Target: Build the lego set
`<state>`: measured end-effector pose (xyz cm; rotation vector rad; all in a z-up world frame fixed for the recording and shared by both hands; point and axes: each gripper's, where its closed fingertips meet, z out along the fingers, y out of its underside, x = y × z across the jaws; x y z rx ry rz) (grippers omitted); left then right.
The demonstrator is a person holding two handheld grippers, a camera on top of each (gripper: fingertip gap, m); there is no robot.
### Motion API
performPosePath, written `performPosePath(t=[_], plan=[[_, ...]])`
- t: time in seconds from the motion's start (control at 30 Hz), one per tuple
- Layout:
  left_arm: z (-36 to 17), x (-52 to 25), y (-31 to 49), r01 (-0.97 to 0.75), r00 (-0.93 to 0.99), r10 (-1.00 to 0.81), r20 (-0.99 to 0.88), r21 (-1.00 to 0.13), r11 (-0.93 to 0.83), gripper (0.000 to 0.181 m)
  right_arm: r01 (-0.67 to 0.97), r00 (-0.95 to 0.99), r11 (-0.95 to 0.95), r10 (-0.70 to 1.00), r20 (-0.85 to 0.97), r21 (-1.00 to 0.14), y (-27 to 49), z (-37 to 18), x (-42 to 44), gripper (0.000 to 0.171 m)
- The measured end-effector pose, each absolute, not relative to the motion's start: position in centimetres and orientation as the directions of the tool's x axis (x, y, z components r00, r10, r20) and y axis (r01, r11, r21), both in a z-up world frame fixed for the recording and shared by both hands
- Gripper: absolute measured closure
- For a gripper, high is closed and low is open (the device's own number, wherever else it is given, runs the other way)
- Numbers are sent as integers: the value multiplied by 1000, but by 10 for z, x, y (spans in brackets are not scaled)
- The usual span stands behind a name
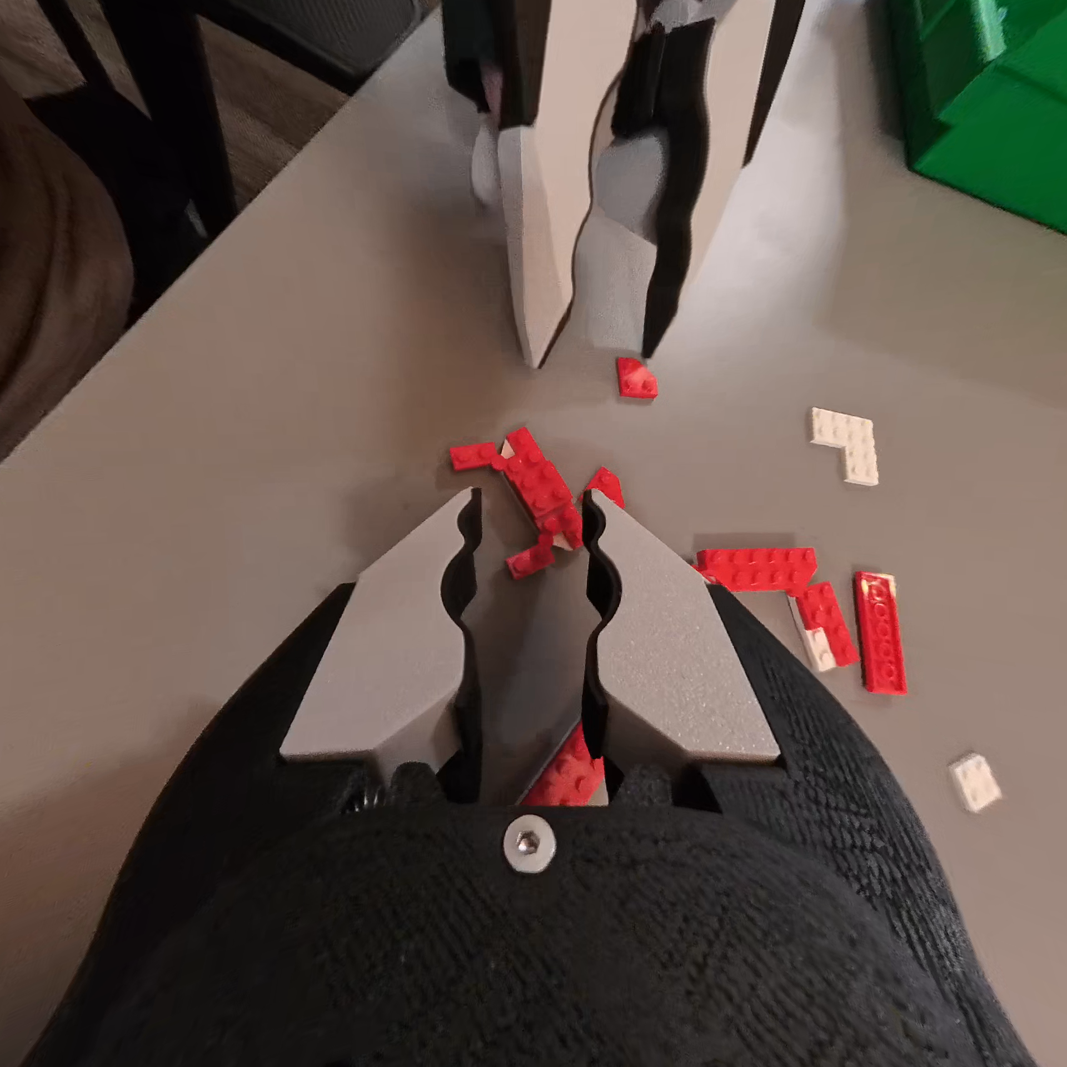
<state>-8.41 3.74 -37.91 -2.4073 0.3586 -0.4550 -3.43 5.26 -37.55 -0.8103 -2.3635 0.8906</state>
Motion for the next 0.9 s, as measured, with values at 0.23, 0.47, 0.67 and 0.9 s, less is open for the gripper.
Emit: performPosePath(t=[0.23,0.47,0.67,0.9], plan=[[-379,-66,24,-199,856,-441,270,-616,-762,138,402,-714,567,685,142,-719,48,-381,-34,138],[-375,-72,24,-210,854,-453,256,-627,-751,158,447,-713,579,691,119,-682,45,-382,-19,147],[-366,-95,37,-147,892,-394,224,-679,-719,142,431,-675,520,729,119,-738,46,-373,-15,146],[-350,-107,42,-88,888,-394,236,-755,-650,137,351,-646,382,760,74,-855,45,-346,-15,143]])
